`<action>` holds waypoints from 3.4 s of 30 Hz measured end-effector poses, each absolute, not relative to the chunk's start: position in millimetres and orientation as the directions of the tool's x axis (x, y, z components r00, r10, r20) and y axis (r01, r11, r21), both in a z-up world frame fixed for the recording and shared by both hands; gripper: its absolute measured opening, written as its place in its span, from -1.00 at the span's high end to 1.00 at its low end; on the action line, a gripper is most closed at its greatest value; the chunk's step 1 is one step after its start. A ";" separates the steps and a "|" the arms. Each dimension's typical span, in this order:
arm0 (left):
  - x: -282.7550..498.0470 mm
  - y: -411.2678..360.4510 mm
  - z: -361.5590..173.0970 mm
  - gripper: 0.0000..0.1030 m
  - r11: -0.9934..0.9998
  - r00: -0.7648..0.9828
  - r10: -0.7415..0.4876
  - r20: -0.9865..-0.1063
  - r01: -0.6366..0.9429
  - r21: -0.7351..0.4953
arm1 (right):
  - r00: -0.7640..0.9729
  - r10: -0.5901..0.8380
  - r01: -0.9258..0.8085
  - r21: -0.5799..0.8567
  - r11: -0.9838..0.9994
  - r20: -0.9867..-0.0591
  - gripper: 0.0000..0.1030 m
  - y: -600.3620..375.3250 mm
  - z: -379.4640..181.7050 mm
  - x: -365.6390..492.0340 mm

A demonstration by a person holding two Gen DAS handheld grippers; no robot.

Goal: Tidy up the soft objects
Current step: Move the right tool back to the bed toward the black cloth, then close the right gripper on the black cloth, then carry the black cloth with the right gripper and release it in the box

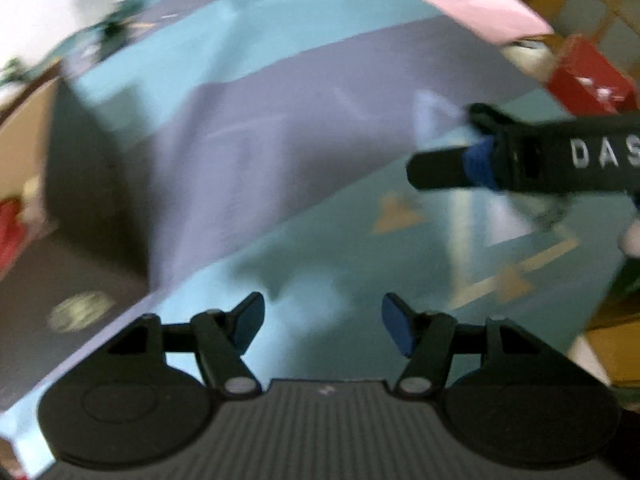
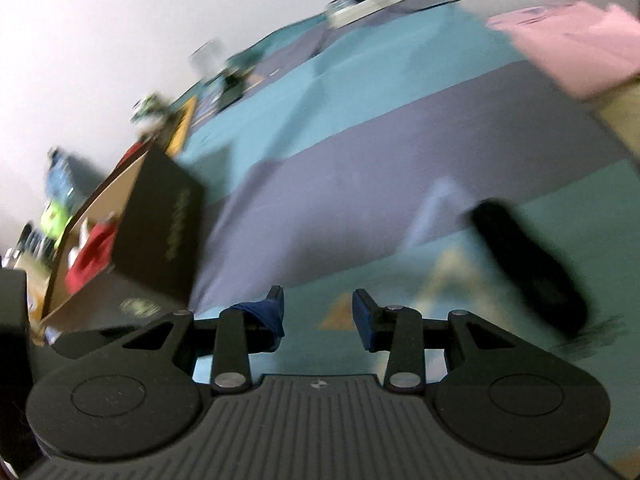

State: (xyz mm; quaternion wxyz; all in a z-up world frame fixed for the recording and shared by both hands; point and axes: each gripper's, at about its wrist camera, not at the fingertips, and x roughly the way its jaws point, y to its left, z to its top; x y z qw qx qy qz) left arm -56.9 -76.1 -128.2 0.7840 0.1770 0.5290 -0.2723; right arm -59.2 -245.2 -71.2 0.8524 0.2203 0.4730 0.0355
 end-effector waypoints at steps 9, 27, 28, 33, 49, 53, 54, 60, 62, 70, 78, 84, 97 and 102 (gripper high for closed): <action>-54.5 -163.7 -131.7 -0.29 0.699 0.182 -0.403 -0.897 0.694 -0.173 | 0.588 0.118 0.361 0.390 0.847 -0.800 0.57 -353.4 -74.9 -71.3; -44.4 -219.6 -140.8 -0.01 0.649 0.177 -0.496 -0.850 0.726 -0.227 | 0.469 0.364 0.322 0.540 0.778 -0.805 0.63 -371.3 -110.5 -44.7; -43.5 -216.5 -141.4 0.11 0.647 0.173 -0.501 -0.848 0.725 -0.235 | 0.466 0.374 0.313 0.544 0.778 -0.802 0.64 -369.5 -110.8 -43.6; -46.9 -198.0 -132.2 0.34 0.652 0.190 -0.517 -0.835 0.720 -0.240 | 0.458 0.430 0.301 0.591 0.749 -0.778 0.72 -361.5 -109.1 -38.8; -57.0 -68.1 -53.8 0.45 0.724 0.404 -0.590 -0.699 0.648 -0.237 | 0.480 0.605 0.090 0.722 0.686 -0.635 0.82 -262.9 -57.3 -17.3; -58.6 -29.8 -31.8 0.45 0.736 0.457 -0.606 -0.652 0.633 -0.240 | 0.497 0.622 -0.008 0.713 0.701 -0.606 0.82 -227.3 -34.3 -8.3; -59.2 -19.3 -27.5 0.45 0.738 0.466 -0.609 -0.642 0.630 -0.243 | 0.498 0.628 -0.028 0.713 0.701 -0.598 0.82 -219.6 -29.5 -7.0; -55.4 28.5 -7.6 0.47 0.767 0.532 -0.596 -0.602 0.599 -0.230 | 0.503 0.642 -0.118 0.690 0.714 -0.578 0.80 -166.5 -12.3 7.2; -52.8 45.1 0.7 0.47 0.771 0.549 -0.599 -0.583 0.594 -0.232 | 0.513 0.649 -0.150 0.685 0.713 -0.562 0.80 -153.2 -4.9 12.1; -51.5 55.6 -25.3 0.16 0.711 0.439 -0.637 -0.634 0.653 -0.262 | 0.547 0.455 -0.054 0.513 0.857 -0.703 0.73 -156.4 -26.9 -3.7; -57.3 2.0 -121.9 0.06 0.670 0.251 -0.538 -0.804 0.706 -0.228 | 0.455 0.320 0.122 0.414 0.902 -0.831 0.69 -190.2 -96.6 -27.2; -45.3 -19.2 -147.6 0.05 0.697 0.244 -0.500 -0.831 0.683 -0.219 | 0.433 0.335 0.044 0.390 0.920 -0.837 0.69 -188.0 -108.7 -35.0; -38.5 -23.0 -148.1 0.94 0.767 0.309 -0.486 -0.817 0.599 -0.230 | 0.365 0.557 0.012 0.602 0.799 -0.746 0.86 -202.4 -137.6 -8.4; -44.8 -20.8 -134.9 0.94 0.774 0.347 -0.495 -0.796 0.593 -0.223 | 0.340 0.638 0.056 0.692 0.720 -0.691 0.91 -214.2 -134.6 -5.1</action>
